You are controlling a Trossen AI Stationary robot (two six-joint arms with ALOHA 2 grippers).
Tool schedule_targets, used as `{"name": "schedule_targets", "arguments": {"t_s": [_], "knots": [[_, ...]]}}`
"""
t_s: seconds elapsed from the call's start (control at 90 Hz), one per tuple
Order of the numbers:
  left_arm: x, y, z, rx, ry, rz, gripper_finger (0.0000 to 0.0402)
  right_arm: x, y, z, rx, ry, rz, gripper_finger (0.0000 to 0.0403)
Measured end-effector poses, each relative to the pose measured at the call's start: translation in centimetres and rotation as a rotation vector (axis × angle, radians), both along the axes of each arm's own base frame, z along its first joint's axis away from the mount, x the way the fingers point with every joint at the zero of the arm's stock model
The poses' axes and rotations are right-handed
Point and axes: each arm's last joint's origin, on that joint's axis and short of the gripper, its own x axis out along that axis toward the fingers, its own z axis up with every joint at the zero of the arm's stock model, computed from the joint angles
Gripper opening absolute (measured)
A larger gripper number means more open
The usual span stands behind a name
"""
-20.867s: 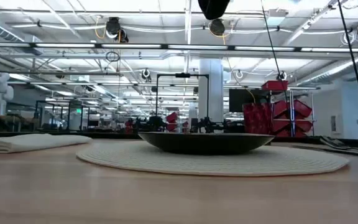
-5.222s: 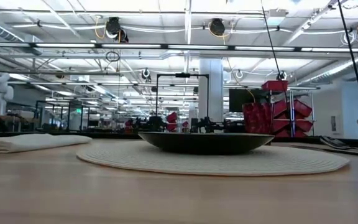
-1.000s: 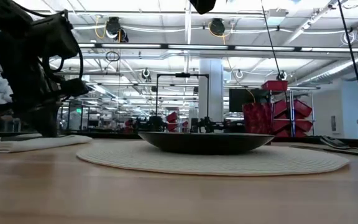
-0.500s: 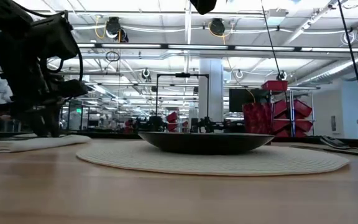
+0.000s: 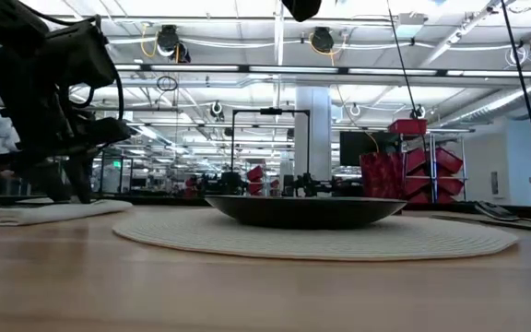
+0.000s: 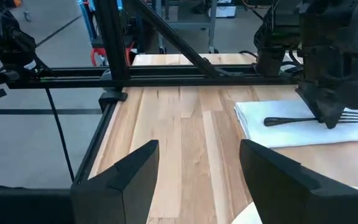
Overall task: Set table place
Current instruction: Put the black fork on the white napkin
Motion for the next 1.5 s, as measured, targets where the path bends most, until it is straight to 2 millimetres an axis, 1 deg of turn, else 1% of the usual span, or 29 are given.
{"name": "schedule_targets", "arguments": {"t_s": [0.278, 0.444, 0.711, 1.2, 1.5], "knots": [[0.5, 0.0, 0.9, 0.013, -0.019, -0.026, 0.0093, 0.0, 0.0, -0.1, -0.006, 0.012, 0.0, 0.021], [0.3, -0.1, 0.8, -0.01, 0.009, -0.049, 0.0093, -0.1, 0.0, -0.2, 0.006, 0.02, -0.006, 0.021], [0.3, 0.0, 0.8, 0.013, 0.015, -0.051, 0.0093, -0.1, 0.0, -0.2, 0.006, 0.02, -0.006, 0.021], [-1.0, 0.0, 0.5, 0.007, 0.152, -0.049, 0.0093, -0.1, -0.1, -0.3, 0.003, 0.026, -0.005, 0.021], [-1.3, 0.0, 1.1, 0.021, 0.106, -0.046, 0.0093, -0.1, -0.1, -0.3, 0.003, 0.026, -0.005, 0.021]]}}
